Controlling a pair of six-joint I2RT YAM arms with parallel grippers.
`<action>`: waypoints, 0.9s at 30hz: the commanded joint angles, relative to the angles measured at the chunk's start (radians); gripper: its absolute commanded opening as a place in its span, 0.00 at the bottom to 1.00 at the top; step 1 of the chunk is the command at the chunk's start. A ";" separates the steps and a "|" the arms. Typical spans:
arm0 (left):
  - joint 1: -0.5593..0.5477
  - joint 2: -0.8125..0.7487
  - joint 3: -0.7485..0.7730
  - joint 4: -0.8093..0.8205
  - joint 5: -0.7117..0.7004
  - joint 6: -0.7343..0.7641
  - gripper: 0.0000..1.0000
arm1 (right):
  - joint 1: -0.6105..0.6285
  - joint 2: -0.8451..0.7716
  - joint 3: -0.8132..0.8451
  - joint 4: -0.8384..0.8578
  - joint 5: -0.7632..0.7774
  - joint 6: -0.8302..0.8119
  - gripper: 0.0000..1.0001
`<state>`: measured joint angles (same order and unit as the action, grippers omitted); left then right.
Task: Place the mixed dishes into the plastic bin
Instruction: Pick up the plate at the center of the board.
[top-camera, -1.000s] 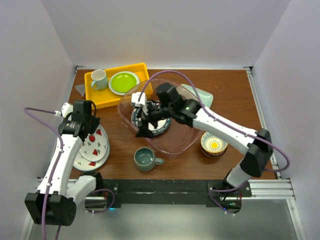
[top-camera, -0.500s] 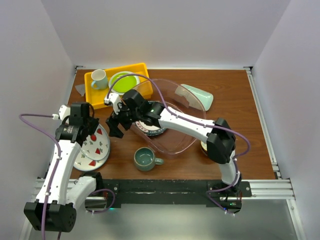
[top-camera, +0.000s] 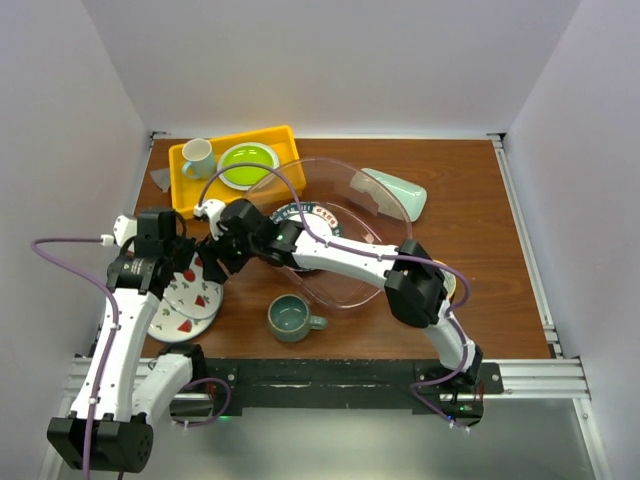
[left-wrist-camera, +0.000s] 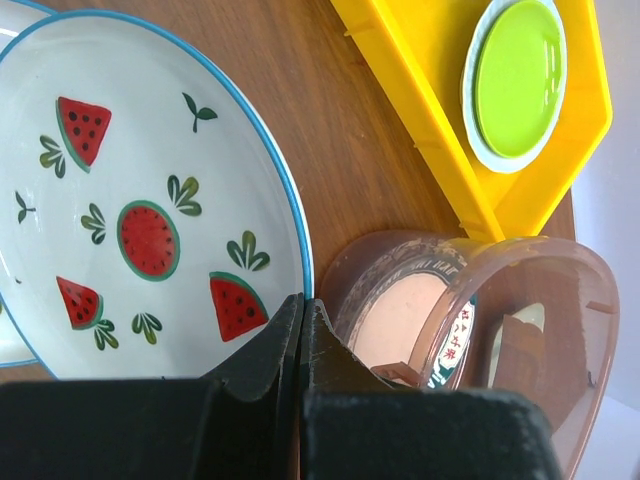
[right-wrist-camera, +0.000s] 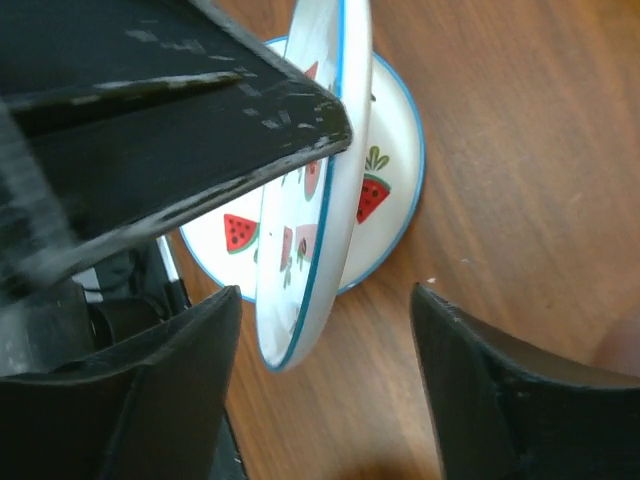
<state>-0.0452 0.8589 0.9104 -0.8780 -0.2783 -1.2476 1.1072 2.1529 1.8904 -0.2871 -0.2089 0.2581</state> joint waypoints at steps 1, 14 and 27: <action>0.008 -0.029 0.012 0.040 0.002 -0.042 0.00 | 0.003 0.024 0.061 0.023 0.026 0.089 0.61; 0.008 -0.096 0.077 0.036 0.044 0.039 0.00 | -0.006 -0.007 0.165 -0.064 0.033 0.104 0.03; 0.010 -0.281 0.140 0.257 0.208 0.327 0.63 | -0.095 -0.149 0.191 -0.086 -0.161 0.046 0.00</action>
<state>-0.0387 0.6167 0.9989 -0.7479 -0.1394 -1.0424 1.0470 2.1746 2.0346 -0.4671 -0.2581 0.3153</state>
